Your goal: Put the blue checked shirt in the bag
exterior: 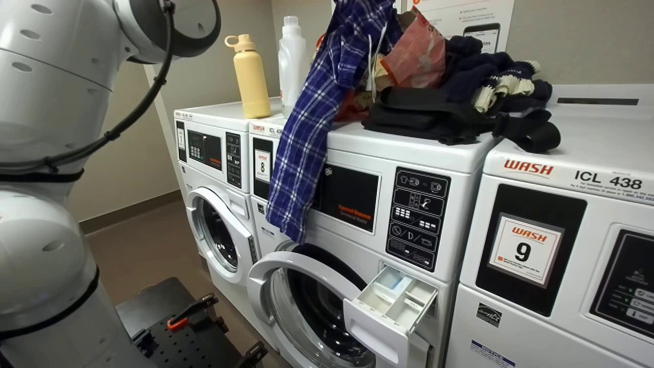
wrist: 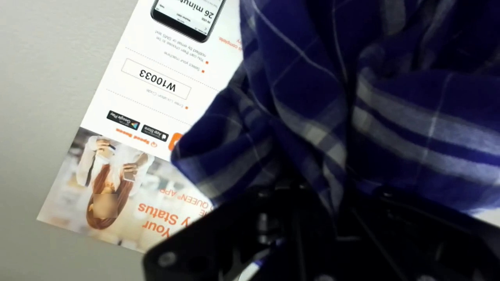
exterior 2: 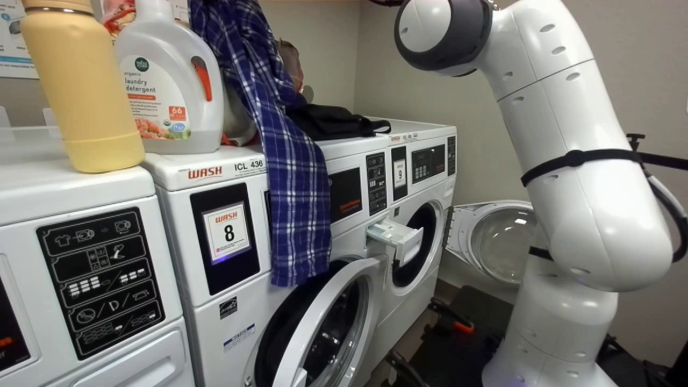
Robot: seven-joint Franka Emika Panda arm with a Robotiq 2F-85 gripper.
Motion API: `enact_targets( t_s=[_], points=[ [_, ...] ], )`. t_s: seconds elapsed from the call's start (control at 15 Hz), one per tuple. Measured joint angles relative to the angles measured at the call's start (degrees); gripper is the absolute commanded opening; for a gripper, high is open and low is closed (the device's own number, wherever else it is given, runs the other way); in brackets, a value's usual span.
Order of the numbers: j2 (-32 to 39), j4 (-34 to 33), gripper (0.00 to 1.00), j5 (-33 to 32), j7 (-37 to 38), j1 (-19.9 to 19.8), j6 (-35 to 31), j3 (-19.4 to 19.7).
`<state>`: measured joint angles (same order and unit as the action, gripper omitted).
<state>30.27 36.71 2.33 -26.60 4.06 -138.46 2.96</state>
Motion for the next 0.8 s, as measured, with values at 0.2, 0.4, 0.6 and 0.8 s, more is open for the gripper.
enact_targets(
  t_s=[0.2, 0.4, 0.6, 0.8],
  points=[
    [0.5, -2.6, 0.01, 0.2, 0.0, 0.6, 0.4, -1.1],
    [0.6, -4.4, 0.01, 0.6, -0.1, 1.2, 0.7, -2.8],
    [0.8, -6.3, 0.01, 1.0, -0.1, 1.4, 1.1, -5.0],
    [2.1, -11.2, 0.01, 0.9, -0.1, 1.2, 2.9, -7.3]
  ],
)
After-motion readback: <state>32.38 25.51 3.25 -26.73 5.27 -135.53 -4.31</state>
